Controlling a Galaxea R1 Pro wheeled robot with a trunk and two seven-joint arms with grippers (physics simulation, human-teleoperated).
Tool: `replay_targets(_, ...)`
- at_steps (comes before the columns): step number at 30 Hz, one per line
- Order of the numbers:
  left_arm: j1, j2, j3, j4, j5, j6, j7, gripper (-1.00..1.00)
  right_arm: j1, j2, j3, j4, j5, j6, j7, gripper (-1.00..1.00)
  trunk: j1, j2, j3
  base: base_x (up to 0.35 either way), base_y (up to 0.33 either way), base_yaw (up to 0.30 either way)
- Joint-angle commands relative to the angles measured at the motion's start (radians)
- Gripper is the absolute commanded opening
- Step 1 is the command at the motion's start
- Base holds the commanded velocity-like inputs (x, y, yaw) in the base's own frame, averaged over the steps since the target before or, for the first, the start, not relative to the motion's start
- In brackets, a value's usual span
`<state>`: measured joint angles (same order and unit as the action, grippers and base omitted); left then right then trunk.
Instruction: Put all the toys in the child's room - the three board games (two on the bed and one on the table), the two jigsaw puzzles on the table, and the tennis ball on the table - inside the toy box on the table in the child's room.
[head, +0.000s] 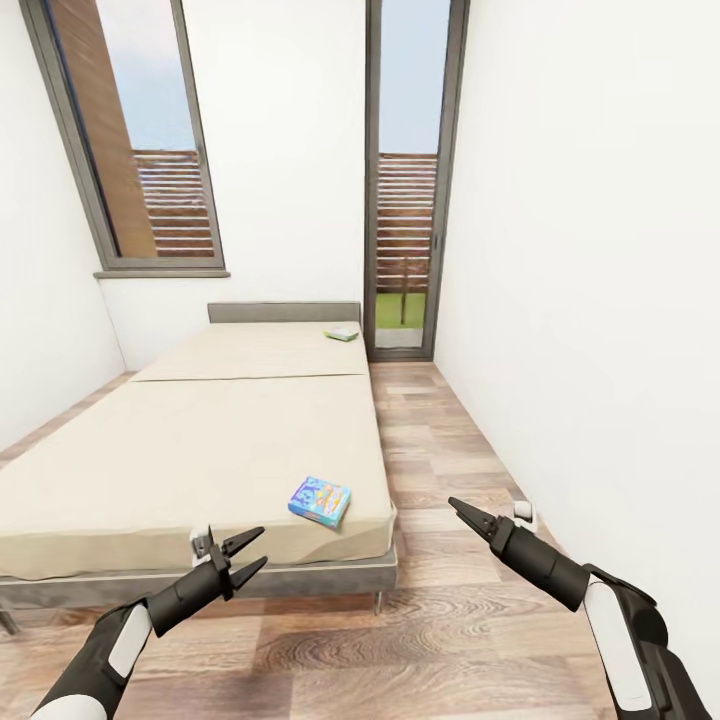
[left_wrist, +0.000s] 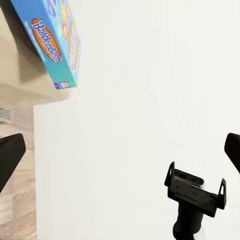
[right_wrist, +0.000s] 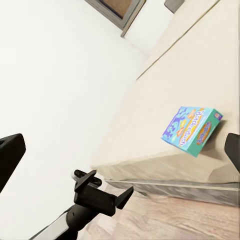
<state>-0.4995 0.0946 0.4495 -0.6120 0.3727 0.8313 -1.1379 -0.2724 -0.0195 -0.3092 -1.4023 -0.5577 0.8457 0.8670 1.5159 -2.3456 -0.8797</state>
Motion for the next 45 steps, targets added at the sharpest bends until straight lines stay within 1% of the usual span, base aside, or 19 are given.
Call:
replay_targets(1,-0.001,0.0,0.001,0.0,0.002,0.006,-0.002,1.0,-0.001,0.0,-0.001,0.0,-0.001,0.005,0.002,1.0,0.0,0.0,-0.001,0.0,-0.068,0.0)
replay_targets(8,-0.001,-0.002,-0.001,0.001,0.003,0.004,0.003,1.0,-0.001,0.0,-0.001,-0.001,-0.001,0.008,0.005,1.0,0.0,0.0,-0.001,0.0,-0.062,0.0)
replay_targets(17,-0.001,-0.007,-0.002,0.001,0.004,0.003,0.011,1.0,-0.001,0.0,0.001,-0.002,-0.002,0.01,0.007,1.0,0.0,0.0,-0.001,0.0,-0.188,0.0)
replay_targets(22,-0.001,-0.012,-0.003,0.001,0.004,0.001,0.013,1.0,-0.001,-0.001,0.002,-0.003,-0.002,0.012,0.008,1.0,0.0,0.0,-0.001,0.0,-0.05,0.0)
replay_targets(34,-0.001,-0.013,0.001,0.001,0.001,-0.003,0.016,1.0,-0.001,0.001,0.007,-0.002,-0.001,0.003,0.012,1.0,0.0,0.0,-0.001,0.0,-0.009,0.0)
replay_targets(45,-0.001,-0.022,0.002,0.001,0.0,-0.003,0.017,1.0,-0.001,0.001,0.035,0.0,0.003,-0.001,0.007,1.0,0.0,0.0,-0.001,0.038,-0.058,0.0)
